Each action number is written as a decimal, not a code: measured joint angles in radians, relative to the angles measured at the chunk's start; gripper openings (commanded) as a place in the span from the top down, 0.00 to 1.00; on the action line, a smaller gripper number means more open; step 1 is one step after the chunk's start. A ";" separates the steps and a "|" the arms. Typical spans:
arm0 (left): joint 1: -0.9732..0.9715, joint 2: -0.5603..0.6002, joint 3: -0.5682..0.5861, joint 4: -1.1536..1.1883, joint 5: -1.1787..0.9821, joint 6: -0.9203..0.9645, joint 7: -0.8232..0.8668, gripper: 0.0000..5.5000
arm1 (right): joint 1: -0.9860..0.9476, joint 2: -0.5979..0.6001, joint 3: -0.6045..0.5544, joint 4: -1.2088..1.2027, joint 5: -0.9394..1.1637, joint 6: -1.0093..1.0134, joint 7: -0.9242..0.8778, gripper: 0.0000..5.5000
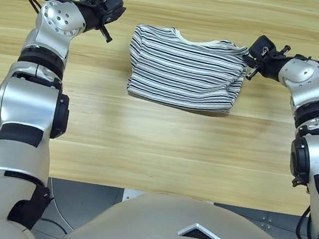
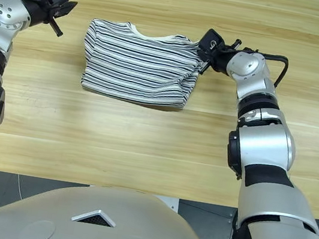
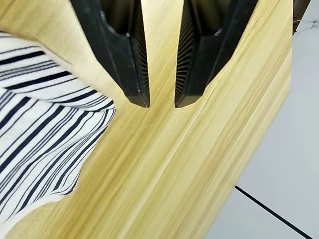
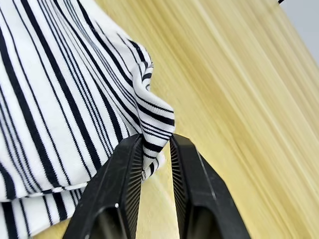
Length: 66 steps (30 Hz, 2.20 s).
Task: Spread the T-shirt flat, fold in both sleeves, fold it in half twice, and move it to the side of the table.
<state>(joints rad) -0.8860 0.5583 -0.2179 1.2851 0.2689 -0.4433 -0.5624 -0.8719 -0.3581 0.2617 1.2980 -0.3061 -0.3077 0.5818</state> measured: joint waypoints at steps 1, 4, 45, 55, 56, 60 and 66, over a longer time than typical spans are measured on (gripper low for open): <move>0.000 0.000 0.000 0.000 0.000 -0.003 0.001 0.83 | 0.000 -0.001 0.000 -0.001 -0.004 0.001 0.005 0.82; 0.001 0.000 -0.002 -0.010 0.010 -0.038 0.009 0.83 | 0.000 -0.001 -0.002 -0.011 -0.005 0.002 -0.003 0.82; 0.001 -0.072 -0.623 -0.015 0.721 -0.094 0.598 0.83 | 0.210 -0.013 0.117 -0.493 -0.064 0.086 0.237 0.82; -0.077 -0.100 -0.809 -0.013 0.926 -0.119 0.888 0.83 | 0.489 -0.145 0.173 -1.469 0.171 0.794 0.710 0.82; -0.099 -0.119 -0.831 -0.027 0.949 -0.142 0.940 0.83 | 0.490 -0.162 0.183 -1.581 0.249 0.921 0.769 0.82; -0.194 -0.201 -0.878 -0.072 0.997 -0.202 1.085 0.83 | 0.486 -0.210 0.170 -1.807 0.500 1.234 0.860 0.82; -0.205 -0.204 -0.904 -0.032 1.011 -0.213 1.141 0.83 | 0.260 -0.190 0.021 -1.525 0.480 1.109 0.633 0.82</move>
<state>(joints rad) -1.0905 0.3542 -1.1219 1.2527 1.2800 -0.6566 0.5790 -0.6116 -0.5483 0.2822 -0.2265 0.1734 0.8011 1.2148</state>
